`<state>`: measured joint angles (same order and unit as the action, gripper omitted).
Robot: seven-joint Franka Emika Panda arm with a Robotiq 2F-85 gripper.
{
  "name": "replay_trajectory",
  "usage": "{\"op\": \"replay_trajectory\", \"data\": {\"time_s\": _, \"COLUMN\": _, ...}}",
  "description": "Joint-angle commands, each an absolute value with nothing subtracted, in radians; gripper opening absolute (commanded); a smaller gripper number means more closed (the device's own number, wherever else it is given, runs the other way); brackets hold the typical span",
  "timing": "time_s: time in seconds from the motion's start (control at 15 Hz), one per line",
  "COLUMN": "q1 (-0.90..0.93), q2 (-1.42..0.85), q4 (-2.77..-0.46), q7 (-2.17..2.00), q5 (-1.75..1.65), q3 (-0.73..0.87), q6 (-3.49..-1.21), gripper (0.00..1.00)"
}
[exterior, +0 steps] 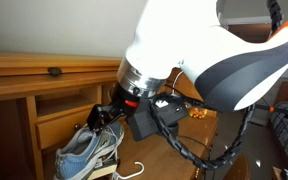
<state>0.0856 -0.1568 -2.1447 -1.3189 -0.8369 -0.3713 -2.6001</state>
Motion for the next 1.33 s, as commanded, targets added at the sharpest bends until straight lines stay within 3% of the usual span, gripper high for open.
{"op": "replay_trajectory", "data": {"time_s": 0.0, "q1": 0.120, "q2": -0.262, "q4": -2.044, "q7": -1.403, "q5": -0.925, "q3": -0.360, "q6": -2.580, "gripper": 1.00}}
{"op": "replay_trajectory", "data": {"time_s": 0.27, "q1": 0.157, "q2": -0.337, "q4": -1.966, "q7": -1.466, "q5": -0.959, "q3": -0.350, "q6": -2.525, "gripper": 1.00}}
{"op": "replay_trajectory", "data": {"time_s": 0.33, "q1": 0.239, "q2": -0.343, "q4": -1.952, "q7": -1.456, "q5": -0.923, "q3": -0.269, "q6": -2.524, "gripper": 1.00}}
{"op": "replay_trajectory", "data": {"time_s": 0.6, "q1": 0.313, "q2": -0.396, "q4": -1.884, "q7": -1.475, "q5": -0.909, "q3": -0.200, "q6": -2.491, "gripper": 1.00}}
{"op": "replay_trajectory", "data": {"time_s": 1.27, "q1": 0.379, "q2": -0.487, "q4": -1.781, "q7": -1.498, "q5": -0.894, "q3": -0.125, "q6": -2.454, "gripper": 1.00}}
